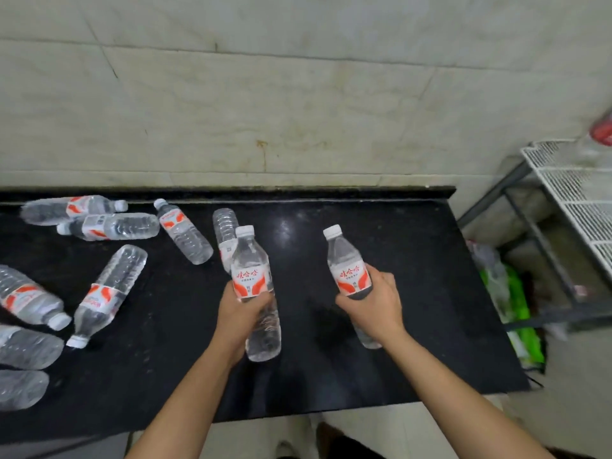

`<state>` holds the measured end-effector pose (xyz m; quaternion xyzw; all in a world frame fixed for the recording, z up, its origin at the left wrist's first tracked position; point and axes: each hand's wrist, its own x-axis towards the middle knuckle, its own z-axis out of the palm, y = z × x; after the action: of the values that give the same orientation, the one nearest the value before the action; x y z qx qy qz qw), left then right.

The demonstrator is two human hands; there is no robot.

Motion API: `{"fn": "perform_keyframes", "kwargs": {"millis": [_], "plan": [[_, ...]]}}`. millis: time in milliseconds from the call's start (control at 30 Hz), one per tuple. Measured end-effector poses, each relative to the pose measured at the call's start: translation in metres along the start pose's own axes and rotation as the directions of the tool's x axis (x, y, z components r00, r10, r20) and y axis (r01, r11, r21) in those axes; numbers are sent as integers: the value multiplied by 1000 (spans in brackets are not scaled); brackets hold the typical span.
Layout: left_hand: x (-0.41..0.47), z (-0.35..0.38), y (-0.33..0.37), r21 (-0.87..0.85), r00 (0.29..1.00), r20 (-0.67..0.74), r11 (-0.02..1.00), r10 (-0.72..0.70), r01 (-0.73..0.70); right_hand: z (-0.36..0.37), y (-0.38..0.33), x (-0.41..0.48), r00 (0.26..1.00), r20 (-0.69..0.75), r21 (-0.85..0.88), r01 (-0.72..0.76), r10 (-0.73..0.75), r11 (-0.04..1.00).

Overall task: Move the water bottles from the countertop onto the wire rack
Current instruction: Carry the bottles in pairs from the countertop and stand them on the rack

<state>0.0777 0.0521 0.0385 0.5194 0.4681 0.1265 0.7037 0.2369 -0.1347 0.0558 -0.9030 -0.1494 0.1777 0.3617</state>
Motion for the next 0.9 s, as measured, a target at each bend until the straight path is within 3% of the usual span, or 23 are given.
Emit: {"fn": "perform_keyframes", "kwargs": {"millis": [100,300,433,667,900], "plan": [[-10,26,6,4,997,36,998,67,-67,-20,11,-8,997,-72,61,-12,16,998],[-45,99,33,-80,990,123,995,76,-66,-74,28,-27,980,-188,269,-18,71,963],[-82,175,59,46,948,208,966,240,-254,-147,48,-29,962,-260,434,43,79,900],[-134,313,63,78,844,370,892,389,-446,-275,114,-24,897,-442,517,223,34,826],[-200,498,39,-36,812,423,903,401,-427,-436,231,-24,821,-570,476,328,3,816]]}}
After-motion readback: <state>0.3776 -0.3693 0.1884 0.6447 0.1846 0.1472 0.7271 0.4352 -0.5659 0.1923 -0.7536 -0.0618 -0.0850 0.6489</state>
